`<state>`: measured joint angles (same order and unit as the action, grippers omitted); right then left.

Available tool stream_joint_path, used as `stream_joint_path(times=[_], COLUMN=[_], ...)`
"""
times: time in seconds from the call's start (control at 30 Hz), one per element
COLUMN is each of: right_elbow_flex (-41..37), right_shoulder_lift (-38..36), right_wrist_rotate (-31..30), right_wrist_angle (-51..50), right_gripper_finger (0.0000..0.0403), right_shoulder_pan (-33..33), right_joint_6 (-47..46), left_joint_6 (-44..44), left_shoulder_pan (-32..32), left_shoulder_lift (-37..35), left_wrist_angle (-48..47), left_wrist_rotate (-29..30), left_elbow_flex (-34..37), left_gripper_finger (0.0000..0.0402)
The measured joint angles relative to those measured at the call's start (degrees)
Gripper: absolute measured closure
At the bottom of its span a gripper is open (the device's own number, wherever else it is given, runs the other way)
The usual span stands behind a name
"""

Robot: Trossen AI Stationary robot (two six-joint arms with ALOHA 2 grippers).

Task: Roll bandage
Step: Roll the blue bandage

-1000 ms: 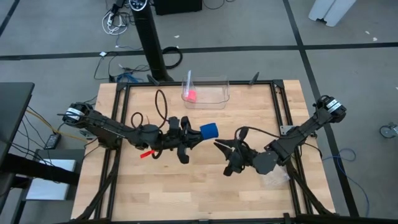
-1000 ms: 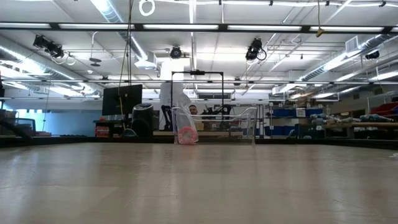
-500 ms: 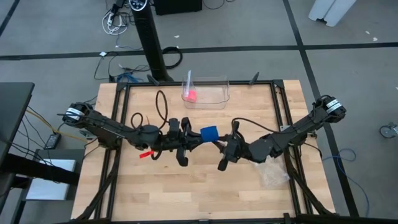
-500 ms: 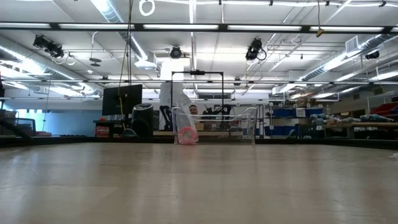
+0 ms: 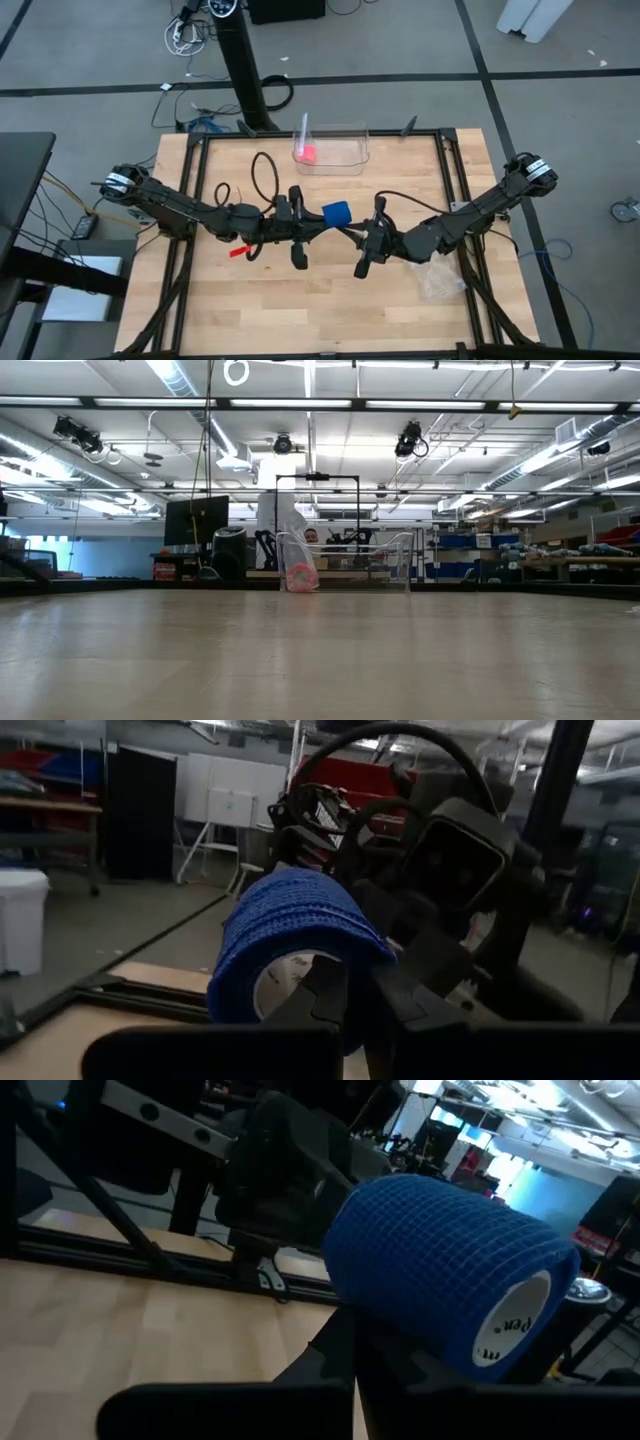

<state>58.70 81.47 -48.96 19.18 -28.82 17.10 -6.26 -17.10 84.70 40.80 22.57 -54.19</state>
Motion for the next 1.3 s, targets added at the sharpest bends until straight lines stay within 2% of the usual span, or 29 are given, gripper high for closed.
stream_joint_path(times=[0.1, 0.2, 0.4, 0.63, 0.77, 1.0, 1.1, 1.3], right_elbow_flex=[0.0, 0.0, 0.0, 0.1, 0.1, 0.1, 0.1, 0.1], right_shoulder_lift=[0.0, 0.0, 0.0, -0.1, -0.2, -0.2, -0.2, -0.1], right_wrist_rotate=[0.5, 1.3, 4.7, 5.2, 6.7, 9.8, 10.3, 10.7], right_wrist_angle=[-2.6, -6.7, -16.9, -29.4, -32.3, -32.8, -32.9, -31.9], right_gripper_finger=[0.0397, 0.0393, 0.0383, 0.0367, 0.0365, 0.0376, 0.038, 0.0379], right_shoulder_pan=[0.9, 1.8, 0.7, -5.3, -7.2, -6.4, -5.6, -4.0], right_joint_6=[-2.6, -7.5, -18.6, -32.2, -35.0, -35.1, -34.6, -34.0], left_joint_6=[3.5, 3.0, -4.9, -15.5, -19.6, -20.8, -20.3, -19.9], left_shoulder_pan=[-0.4, -0.4, 0.7, 4.2, 6.9, 10.3, 10.7, 10.7], left_shoulder_lift=[0.0, -0.1, -0.4, -0.4, -0.2, -0.3, -0.3, 2.5], left_wrist_angle=[-2.7, -7.3, -19.2, -41.3, -53.5, -65.9, -70.9, -77.8], left_wrist_rotate=[0.6, 1.2, -0.4, -8.3, -13.0, -23.3, -25.2, -25.2], left_elbow_flex=[0.0, -0.1, 0.0, 0.2, 0.3, 0.2, 0.2, 0.1], left_gripper_finger=[0.0384, 0.0384, 0.0384, 0.0384, 0.0384, 0.0384, 0.0384, 0.0384])
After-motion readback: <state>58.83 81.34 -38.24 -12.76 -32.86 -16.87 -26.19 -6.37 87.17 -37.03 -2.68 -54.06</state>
